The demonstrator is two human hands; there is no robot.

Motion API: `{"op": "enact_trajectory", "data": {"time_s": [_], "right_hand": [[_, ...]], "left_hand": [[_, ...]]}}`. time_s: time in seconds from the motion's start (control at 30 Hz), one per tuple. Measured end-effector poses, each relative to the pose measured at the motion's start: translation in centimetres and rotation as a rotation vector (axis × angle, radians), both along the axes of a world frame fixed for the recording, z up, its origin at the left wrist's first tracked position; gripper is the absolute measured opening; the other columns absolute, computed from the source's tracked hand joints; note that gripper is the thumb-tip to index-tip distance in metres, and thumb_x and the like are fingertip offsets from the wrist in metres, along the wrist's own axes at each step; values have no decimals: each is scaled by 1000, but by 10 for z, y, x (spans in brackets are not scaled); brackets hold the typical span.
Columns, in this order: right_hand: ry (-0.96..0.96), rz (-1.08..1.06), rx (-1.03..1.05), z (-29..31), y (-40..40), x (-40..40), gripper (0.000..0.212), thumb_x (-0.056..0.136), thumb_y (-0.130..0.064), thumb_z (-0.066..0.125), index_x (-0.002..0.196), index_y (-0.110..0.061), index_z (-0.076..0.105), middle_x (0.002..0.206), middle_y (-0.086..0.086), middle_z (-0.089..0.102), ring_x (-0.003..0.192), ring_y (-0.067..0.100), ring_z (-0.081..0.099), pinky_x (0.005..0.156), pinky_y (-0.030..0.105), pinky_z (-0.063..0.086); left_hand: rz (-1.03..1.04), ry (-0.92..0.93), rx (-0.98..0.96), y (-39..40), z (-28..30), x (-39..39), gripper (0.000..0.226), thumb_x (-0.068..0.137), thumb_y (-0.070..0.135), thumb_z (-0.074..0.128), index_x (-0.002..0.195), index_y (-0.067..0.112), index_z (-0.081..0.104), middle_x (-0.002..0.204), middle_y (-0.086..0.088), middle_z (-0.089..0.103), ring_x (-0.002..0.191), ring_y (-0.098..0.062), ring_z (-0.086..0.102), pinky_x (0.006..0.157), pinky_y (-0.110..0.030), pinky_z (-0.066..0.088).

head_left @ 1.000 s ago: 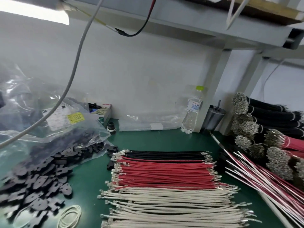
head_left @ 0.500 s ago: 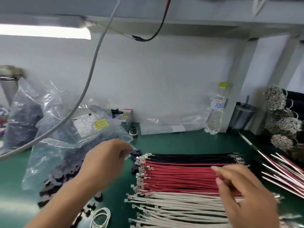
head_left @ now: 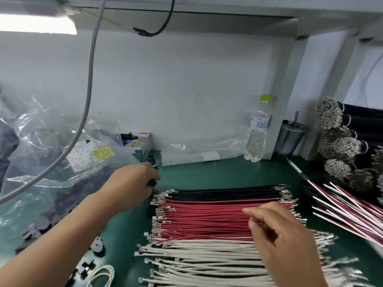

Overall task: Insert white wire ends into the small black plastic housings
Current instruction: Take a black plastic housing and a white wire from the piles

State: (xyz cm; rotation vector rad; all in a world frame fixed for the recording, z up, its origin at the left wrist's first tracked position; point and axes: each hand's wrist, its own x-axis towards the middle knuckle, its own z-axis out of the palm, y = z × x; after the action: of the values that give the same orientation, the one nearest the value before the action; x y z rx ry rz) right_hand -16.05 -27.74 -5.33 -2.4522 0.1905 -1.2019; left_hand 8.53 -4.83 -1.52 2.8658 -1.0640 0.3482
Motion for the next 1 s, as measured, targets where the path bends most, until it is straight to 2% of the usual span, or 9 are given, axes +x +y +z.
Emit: {"op": "enact_trajectory", "data": {"time_s": [0.1, 0.3, 0.4, 0.5, 0.57, 0.7, 0.83, 0.9, 1.0], "right_hand": [[37, 8, 37, -1, -2, 0, 30, 78, 5, 79, 91, -22, 79, 84, -18, 65, 68, 2, 60, 57, 16, 47], [92, 34, 81, 0, 3, -2, 30, 78, 2, 80, 93, -25, 79, 83, -20, 64, 72, 3, 61, 60, 17, 48], [171, 38, 116, 5, 4, -2, 27, 82, -7, 79, 93, -31, 77, 89, -21, 63, 78, 2, 62, 65, 16, 48], [229, 70, 99, 22, 4, 14, 21, 88, -15, 73, 94, -35, 76, 95, -25, 63, 85, -2, 63, 70, 13, 47], [296, 81, 47, 35, 6, 41, 20, 90, -18, 70, 97, -37, 76, 94, -28, 64, 88, -8, 61, 73, 8, 44], [536, 113, 84, 43, 9, 111, 24, 95, -25, 64, 115, -36, 73, 115, -21, 68, 105, -1, 62, 95, 30, 51], [768, 151, 40, 30, 13, 153, 33, 98, -36, 61, 130, -31, 66, 135, -10, 64, 125, 14, 58, 105, 37, 46], [808, 160, 27, 27, 12, 160, 25, 96, -36, 65, 120, -33, 72, 122, -14, 69, 112, 8, 63, 97, 34, 49], [776, 169, 51, 26, 9, 163, 5, 90, -32, 73, 89, -35, 77, 75, -25, 65, 64, -10, 58, 74, 25, 46]], "left_hand": [[13, 70, -375, 12, 0, -16, 43, 89, 16, 69, 126, 38, 70, 106, 22, 63, 79, -2, 62, 68, -24, 48], [17, 187, -930, 30, -9, -74, 18, 86, 29, 78, 94, 43, 70, 84, 19, 70, 52, -1, 68, 63, -29, 59], [27, 71, -923, 31, -15, -90, 12, 87, 50, 61, 91, 40, 56, 67, 23, 68, 44, -1, 63, 47, -25, 51], [-9, 128, -920, 33, -28, -87, 10, 90, 48, 55, 98, 43, 52, 65, 14, 67, 40, -8, 61, 44, -37, 54], [-27, 175, -960, 35, -33, -84, 10, 90, 47, 55, 99, 46, 54, 66, 8, 67, 44, -11, 62, 46, -31, 52], [-22, 300, -1092, 37, -43, -77, 16, 93, 22, 69, 96, 37, 65, 66, -1, 66, 49, -15, 59, 41, -24, 46], [-61, 329, -1084, 39, -46, -78, 29, 92, 11, 71, 97, 40, 69, 80, 4, 71, 64, -15, 64, 55, -19, 50], [-55, 311, -1076, 39, -46, -79, 39, 89, 8, 74, 102, 44, 70, 88, 11, 72, 73, -11, 67, 62, -22, 52], [-28, 268, -1043, 37, -46, -81, 52, 83, 1, 79, 105, 48, 72, 95, 24, 72, 81, -6, 68, 67, -18, 52]]}}
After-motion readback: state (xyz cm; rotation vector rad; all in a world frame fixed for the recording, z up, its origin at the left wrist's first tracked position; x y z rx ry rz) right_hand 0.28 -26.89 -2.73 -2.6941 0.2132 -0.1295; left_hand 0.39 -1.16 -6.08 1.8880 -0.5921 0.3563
